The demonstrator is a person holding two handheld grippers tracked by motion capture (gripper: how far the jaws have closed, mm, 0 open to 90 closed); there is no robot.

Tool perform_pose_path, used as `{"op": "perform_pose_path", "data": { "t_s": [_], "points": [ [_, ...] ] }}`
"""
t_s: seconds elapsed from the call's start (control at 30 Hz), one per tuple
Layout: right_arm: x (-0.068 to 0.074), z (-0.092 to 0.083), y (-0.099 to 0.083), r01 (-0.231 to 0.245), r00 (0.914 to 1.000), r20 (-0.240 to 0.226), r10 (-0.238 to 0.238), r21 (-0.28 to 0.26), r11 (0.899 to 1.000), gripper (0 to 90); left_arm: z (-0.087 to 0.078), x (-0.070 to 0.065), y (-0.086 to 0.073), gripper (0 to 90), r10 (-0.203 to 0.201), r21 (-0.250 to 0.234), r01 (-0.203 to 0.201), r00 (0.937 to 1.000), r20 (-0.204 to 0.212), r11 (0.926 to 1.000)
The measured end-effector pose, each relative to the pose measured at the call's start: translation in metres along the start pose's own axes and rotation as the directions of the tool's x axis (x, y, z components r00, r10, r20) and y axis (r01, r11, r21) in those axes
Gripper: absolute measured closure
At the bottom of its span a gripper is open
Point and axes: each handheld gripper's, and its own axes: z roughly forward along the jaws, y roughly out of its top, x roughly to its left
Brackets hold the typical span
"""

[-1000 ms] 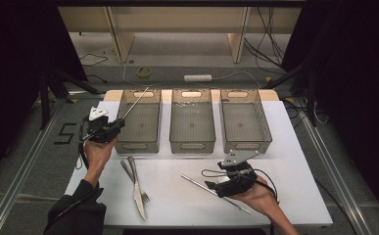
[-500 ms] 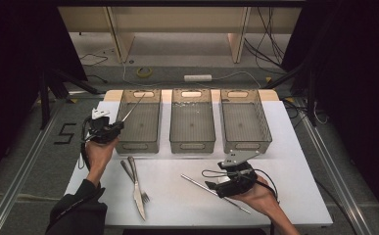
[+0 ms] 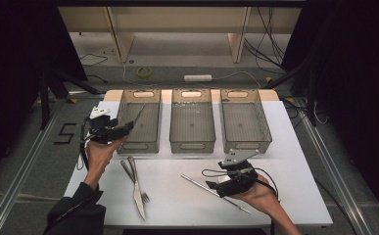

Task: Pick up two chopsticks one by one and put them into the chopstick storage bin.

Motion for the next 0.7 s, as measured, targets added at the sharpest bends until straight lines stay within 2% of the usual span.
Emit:
{"op": "perform_pose_path", "data": {
  "t_s": [0.03,0.13,0.23,0.3,0.4,0.43,0.47,0.53,0.6,0.7],
  "points": [
    [0.0,0.0,0.001,0.001,1.0,-0.003,-0.001,0.011,1.0,24.1,-0.002,-0.002,0.0,27.8,-0.005,0.0,0.005,0.9997,0.024,1.0],
    [0.0,0.001,0.004,0.027,0.9996,-0.009,-0.027,0.06,0.998,25.1,-0.007,-0.012,-0.002,23.5,0.014,-0.003,-0.014,0.9955,0.094,0.9999],
    [-0.001,0.004,0.008,0.067,0.9977,-0.023,-0.064,0.139,0.988,25.1,-0.012,-0.024,-0.004,21.4,0.05,-0.005,-0.049,0.9887,0.142,0.9988],
    [-0.001,0.007,0.012,0.083,0.9965,-0.025,-0.079,0.194,0.978,26.1,-0.016,-0.033,-0.006,20.1,0.073,-0.009,-0.072,0.9824,0.172,0.9974],
    [0.001,0.012,0.017,0.113,0.9935,-0.02,-0.112,0.273,0.955,28.0,-0.022,-0.047,-0.011,19.8,0.104,-0.013,-0.104,0.9721,0.21,0.9945],
    [0.002,0.015,0.018,0.132,0.9912,-0.028,-0.129,0.293,0.947,29.1,-0.025,-0.052,-0.014,19.4,0.117,-0.013,-0.117,0.9655,0.233,0.993],
    [0.003,0.017,0.02,0.139,0.9902,-0.031,-0.136,0.32,0.937,30.0,-0.027,-0.055,-0.016,18.8,0.12,-0.014,-0.12,0.9616,0.247,0.9926],
    [0.004,0.022,0.021,0.149,0.9888,-0.038,-0.145,0.345,0.927,32.7,-0.032,-0.062,-0.02,18.5,0.134,-0.018,-0.134,0.9511,0.279,0.9908],
    [0.005,0.027,0.022,0.172,0.985,-0.05,-0.165,0.364,0.915,35.0,-0.037,-0.065,-0.024,17.6,0.131,-0.026,-0.13,0.9411,0.312,0.9912],
    [0.006,0.036,0.022,0.192,0.9813,-0.067,-0.18,0.406,0.893,37.4,-0.044,-0.068,-0.029,17.4,0.124,-0.036,-0.119,0.9311,0.343,0.9923]
  ]
}}
